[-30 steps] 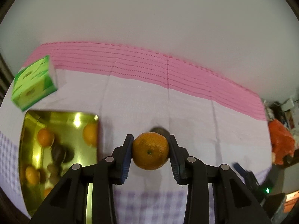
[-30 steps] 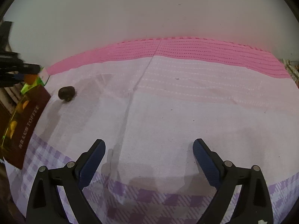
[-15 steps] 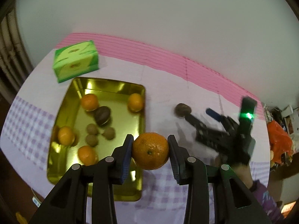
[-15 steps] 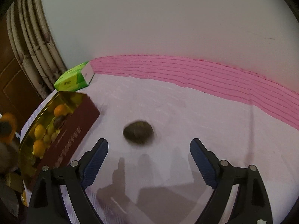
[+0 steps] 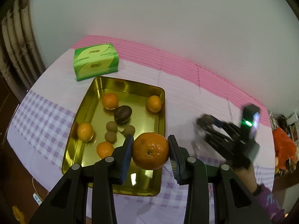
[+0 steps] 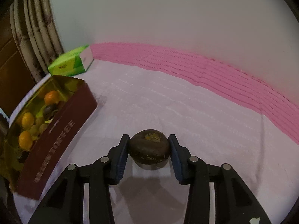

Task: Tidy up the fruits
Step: 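Carry the mandarin over the tin with the left gripper while the right gripper holds the passion fruit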

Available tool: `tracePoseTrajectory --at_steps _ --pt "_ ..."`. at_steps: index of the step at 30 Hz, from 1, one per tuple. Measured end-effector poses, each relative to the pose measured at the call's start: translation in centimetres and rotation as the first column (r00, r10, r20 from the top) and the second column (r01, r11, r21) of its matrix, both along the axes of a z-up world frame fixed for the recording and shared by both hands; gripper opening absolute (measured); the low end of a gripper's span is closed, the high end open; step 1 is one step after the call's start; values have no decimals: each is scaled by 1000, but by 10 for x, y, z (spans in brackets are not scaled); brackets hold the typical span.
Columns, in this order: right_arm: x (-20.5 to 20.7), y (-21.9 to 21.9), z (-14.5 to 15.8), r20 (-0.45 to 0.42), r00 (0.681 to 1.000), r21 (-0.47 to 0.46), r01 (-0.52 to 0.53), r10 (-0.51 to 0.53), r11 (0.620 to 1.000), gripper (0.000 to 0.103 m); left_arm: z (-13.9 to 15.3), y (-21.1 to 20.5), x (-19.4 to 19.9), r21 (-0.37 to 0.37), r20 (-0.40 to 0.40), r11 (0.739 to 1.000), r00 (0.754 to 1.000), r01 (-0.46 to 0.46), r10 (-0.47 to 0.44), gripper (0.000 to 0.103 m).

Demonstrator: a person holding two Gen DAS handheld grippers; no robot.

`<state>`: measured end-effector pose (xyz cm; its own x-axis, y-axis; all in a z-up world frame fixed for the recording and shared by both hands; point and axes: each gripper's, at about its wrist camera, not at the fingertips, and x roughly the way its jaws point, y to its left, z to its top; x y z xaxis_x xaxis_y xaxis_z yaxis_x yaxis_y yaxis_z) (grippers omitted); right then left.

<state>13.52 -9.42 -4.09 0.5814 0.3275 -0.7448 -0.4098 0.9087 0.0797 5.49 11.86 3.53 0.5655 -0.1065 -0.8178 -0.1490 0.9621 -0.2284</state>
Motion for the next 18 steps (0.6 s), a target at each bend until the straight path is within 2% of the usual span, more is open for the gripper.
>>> tracePoseTrajectory --at_steps 3,8,18 --pt "-20 -24 4 23 998 16 61 -61 998 39 -4 1 -2 30 7 1000 1000 -7 6 38" --pt "-41 -59 -1 5 987 22 157 -158 987 39 -13 1 -5 63 10 998 1000 -4 4 38" --pt "-38 -73 -11 -30 972 15 234 -234 972 39 -38 1 -3 118 -23 993 1000 7 -4 39"
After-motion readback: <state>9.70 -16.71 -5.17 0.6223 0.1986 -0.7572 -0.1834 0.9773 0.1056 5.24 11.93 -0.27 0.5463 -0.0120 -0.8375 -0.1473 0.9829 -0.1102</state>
